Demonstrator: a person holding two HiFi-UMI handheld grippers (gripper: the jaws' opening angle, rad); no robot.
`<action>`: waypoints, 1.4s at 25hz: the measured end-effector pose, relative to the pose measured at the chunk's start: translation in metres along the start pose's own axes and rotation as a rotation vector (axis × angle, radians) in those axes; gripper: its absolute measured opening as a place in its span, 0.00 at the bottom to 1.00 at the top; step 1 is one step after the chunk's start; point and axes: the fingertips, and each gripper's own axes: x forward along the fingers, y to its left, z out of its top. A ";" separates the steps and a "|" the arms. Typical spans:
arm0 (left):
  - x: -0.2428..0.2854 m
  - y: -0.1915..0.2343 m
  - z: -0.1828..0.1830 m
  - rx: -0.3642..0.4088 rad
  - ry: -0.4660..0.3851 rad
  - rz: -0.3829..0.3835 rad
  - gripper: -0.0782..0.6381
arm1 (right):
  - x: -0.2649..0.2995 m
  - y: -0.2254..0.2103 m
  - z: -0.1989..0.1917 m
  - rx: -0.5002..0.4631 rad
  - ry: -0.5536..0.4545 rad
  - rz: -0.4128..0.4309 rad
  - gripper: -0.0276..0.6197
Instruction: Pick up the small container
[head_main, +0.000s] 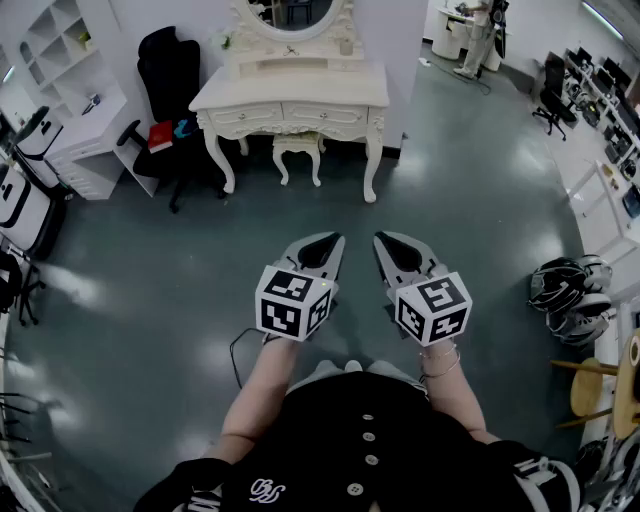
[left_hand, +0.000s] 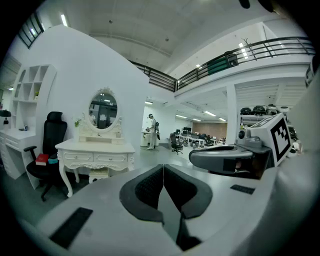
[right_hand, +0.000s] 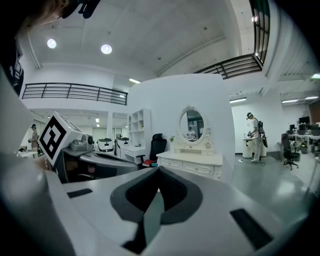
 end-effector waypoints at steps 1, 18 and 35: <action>0.001 0.002 0.000 0.000 0.003 0.008 0.13 | 0.000 0.000 0.000 -0.002 0.000 0.001 0.04; 0.012 -0.005 0.015 -0.011 -0.063 -0.059 0.13 | 0.012 0.001 0.007 0.024 -0.042 0.094 0.05; 0.048 -0.010 -0.012 -0.047 0.004 -0.004 0.13 | 0.015 -0.058 -0.018 0.054 -0.036 0.028 0.53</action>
